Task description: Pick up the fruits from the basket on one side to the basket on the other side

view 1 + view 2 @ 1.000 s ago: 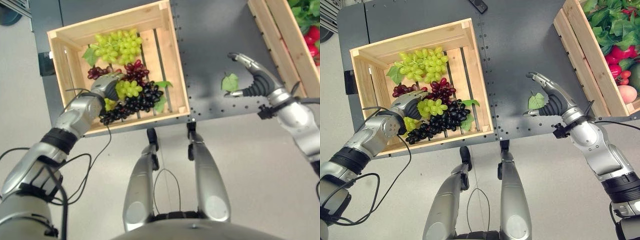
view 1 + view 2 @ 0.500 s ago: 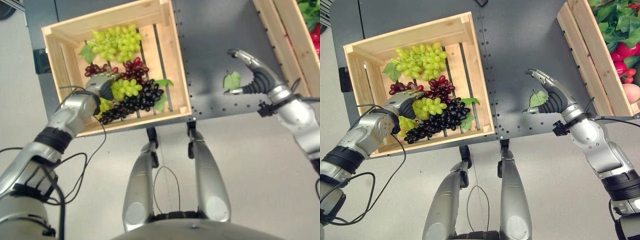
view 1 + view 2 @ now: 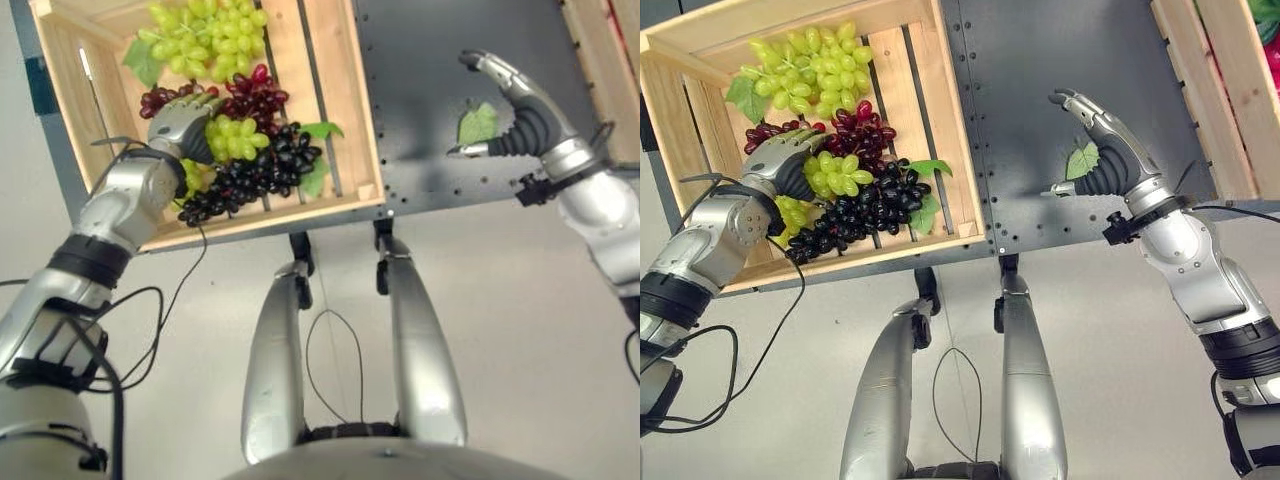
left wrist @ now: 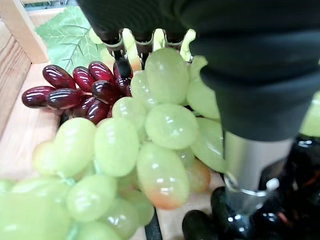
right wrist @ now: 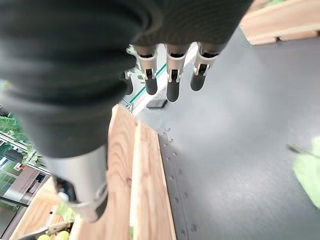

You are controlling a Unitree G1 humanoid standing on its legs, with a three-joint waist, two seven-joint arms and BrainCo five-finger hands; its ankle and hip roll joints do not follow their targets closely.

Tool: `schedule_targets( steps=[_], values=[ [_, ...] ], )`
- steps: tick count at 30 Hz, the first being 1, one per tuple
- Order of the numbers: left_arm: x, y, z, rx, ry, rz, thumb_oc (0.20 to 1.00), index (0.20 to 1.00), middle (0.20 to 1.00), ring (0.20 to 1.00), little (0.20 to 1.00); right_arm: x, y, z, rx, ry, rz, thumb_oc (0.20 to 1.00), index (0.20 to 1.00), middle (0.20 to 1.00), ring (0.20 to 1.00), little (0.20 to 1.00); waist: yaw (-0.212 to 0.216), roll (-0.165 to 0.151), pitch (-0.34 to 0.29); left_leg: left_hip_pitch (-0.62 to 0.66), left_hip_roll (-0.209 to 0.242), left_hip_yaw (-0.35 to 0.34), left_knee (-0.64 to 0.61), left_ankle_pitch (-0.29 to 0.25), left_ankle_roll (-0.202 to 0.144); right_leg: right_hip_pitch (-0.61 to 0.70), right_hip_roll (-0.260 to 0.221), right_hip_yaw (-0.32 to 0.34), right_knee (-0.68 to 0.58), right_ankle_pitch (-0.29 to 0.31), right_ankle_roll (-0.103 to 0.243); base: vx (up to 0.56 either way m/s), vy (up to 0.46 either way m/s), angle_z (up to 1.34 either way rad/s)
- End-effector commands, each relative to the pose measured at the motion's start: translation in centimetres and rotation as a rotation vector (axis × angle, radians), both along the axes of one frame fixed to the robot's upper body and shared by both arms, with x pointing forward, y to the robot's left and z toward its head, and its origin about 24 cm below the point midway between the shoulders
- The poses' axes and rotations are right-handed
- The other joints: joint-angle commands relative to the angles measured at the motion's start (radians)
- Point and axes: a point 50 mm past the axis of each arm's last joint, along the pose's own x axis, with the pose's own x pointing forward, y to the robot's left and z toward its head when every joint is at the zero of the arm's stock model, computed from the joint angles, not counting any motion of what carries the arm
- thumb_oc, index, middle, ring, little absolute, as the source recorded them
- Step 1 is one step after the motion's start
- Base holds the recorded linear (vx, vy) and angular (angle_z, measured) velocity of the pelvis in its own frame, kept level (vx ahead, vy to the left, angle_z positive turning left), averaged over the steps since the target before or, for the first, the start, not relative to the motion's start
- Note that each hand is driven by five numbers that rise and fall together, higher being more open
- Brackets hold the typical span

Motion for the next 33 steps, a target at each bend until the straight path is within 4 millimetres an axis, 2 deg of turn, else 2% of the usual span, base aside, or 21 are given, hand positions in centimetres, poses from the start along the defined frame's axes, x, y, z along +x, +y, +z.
schedule_targets(
  steps=[1,8,9,11,31,33],
  values=[
    [-0.5,1.8,-5.8,-0.005,0.214,0.114,1.0,1.0,1.0,1.0,1.0,-1.3,1.2,2.8,0.016,-0.164,0.043,1.0,1.0,1.0,1.0,1.0,-0.015,-0.016,-0.003,-0.04,-0.003,0.023,0.007,0.006,0.04,-0.009,0.039,0.003,0.014,-0.016,0.043,0.0,0.0,0.0],
    [-0.2,1.2,-5.7,-0.005,0.217,0.107,1.0,1.0,1.0,1.0,1.0,-1.2,1.3,2.5,0.025,-0.157,0.036,1.0,1.0,1.0,1.0,1.0,-0.011,-0.018,-0.003,-0.061,-0.008,0.021,0.006,0.007,0.043,-0.034,0.037,-0.002,0.016,-0.016,0.042,0.0,0.0,0.0],
    [-0.2,1.2,-5.7,-0.007,0.219,0.105,0.796,0.796,0.796,0.796,0.796,-1.1,1.3,2.4,0.027,-0.155,0.036,1.0,1.0,1.0,1.0,1.0,-0.011,-0.018,-0.003,-0.059,-0.009,0.021,0.002,0.008,0.044,-0.034,0.038,-0.002,0.015,-0.015,0.042,0.0,0.0,0.0],
    [-0.4,1.0,-5.2,-0.008,0.212,0.091,0.2,0.2,0.2,0.2,0.2,-1.1,1.2,2.5,0.027,-0.15,0.033,1.0,1.0,1.0,1.0,1.0,-0.008,-0.015,-0.003,-0.053,-0.011,0.018,-0.008,0.01,0.045,-0.03,0.037,-0.002,0.009,-0.014,0.042,0.0,0.0,0.0],
    [-1.1,2.5,-5.2,-0.062,0.219,0.121,0.2,0.2,0.2,0.2,0.2,-0.5,1.4,2.1,0.03,-0.097,0.049,1.0,1.0,1.0,1.0,1.0,0.003,-0.006,-0.003,-0.013,-0.027,0.016,-0.077,0.034,0.044,0.001,0.027,-0.007,-0.043,0.006,0.047,0.0,0.0,0.0],
    [-1.3,2.3,-5.4,-0.146,0.203,0.107,0.2,0.2,0.2,0.2,0.2,-0.4,1.4,1.9,0.029,-0.085,0.048,1.0,1.0,1.0,1.0,1.0,0.005,-0.004,-0.003,-0.005,-0.029,0.018,-0.09,0.039,0.045,0.008,0.027,-0.007,-0.052,0.009,0.047,0.0,0.0,0.0]
  ],
)
